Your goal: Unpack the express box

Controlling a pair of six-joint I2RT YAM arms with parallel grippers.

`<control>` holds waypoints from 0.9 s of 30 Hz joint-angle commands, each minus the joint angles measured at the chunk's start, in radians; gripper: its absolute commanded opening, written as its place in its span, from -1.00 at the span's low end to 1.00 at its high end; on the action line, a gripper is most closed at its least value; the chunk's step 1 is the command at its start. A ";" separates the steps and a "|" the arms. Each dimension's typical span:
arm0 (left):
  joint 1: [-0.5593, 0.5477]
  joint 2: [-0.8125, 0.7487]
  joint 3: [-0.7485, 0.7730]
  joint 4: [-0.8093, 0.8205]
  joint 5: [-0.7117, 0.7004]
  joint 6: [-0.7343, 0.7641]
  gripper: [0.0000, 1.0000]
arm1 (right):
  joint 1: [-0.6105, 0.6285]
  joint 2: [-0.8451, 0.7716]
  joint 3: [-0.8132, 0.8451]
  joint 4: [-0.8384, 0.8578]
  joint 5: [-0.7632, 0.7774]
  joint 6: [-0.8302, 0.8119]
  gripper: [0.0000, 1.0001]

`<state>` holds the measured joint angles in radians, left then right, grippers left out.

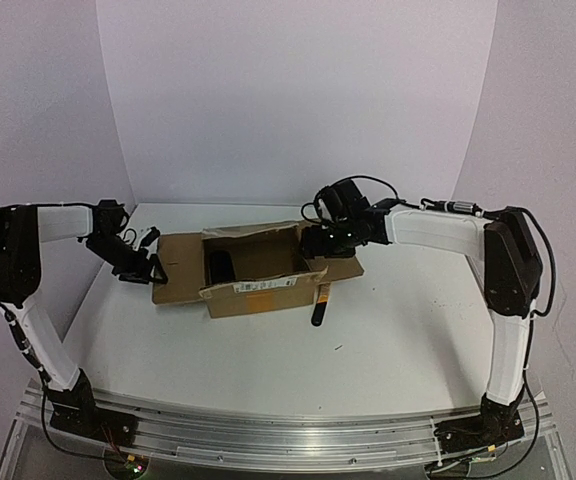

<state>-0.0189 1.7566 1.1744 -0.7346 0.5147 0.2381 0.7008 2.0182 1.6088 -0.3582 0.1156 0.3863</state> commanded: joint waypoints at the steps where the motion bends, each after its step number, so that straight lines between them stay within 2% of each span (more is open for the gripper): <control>1: -0.002 -0.089 0.065 -0.012 -0.021 0.169 0.54 | 0.043 -0.052 0.086 0.045 0.005 -0.139 0.44; 6: -0.003 -0.202 0.062 0.027 0.032 0.461 0.62 | 0.090 -0.006 0.172 0.064 -0.043 -0.262 0.45; 9: -0.003 -0.220 0.108 0.034 0.052 0.567 0.67 | 0.123 0.037 0.229 0.062 -0.108 -0.307 0.45; 12: -0.003 -0.199 0.192 0.038 0.066 0.579 0.68 | 0.154 0.085 0.280 0.062 -0.206 -0.310 0.39; 16: -0.027 -0.149 0.342 0.064 0.139 0.499 0.63 | 0.199 0.104 0.246 0.061 -0.232 -0.313 0.30; 18: -0.095 -0.128 0.385 0.100 0.100 0.470 0.61 | 0.220 0.101 0.217 0.060 -0.249 -0.311 0.27; 22: -0.238 -0.065 0.352 0.115 -0.014 0.561 0.67 | 0.261 0.090 0.139 0.055 -0.217 -0.316 0.27; 27: -0.281 -0.006 0.265 0.273 -0.142 0.673 0.96 | 0.292 0.101 0.074 0.057 -0.131 -0.321 0.33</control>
<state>-0.2969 1.6959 1.5009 -0.5766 0.5074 0.8006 0.9767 2.1072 1.7137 -0.3082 -0.0723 0.0802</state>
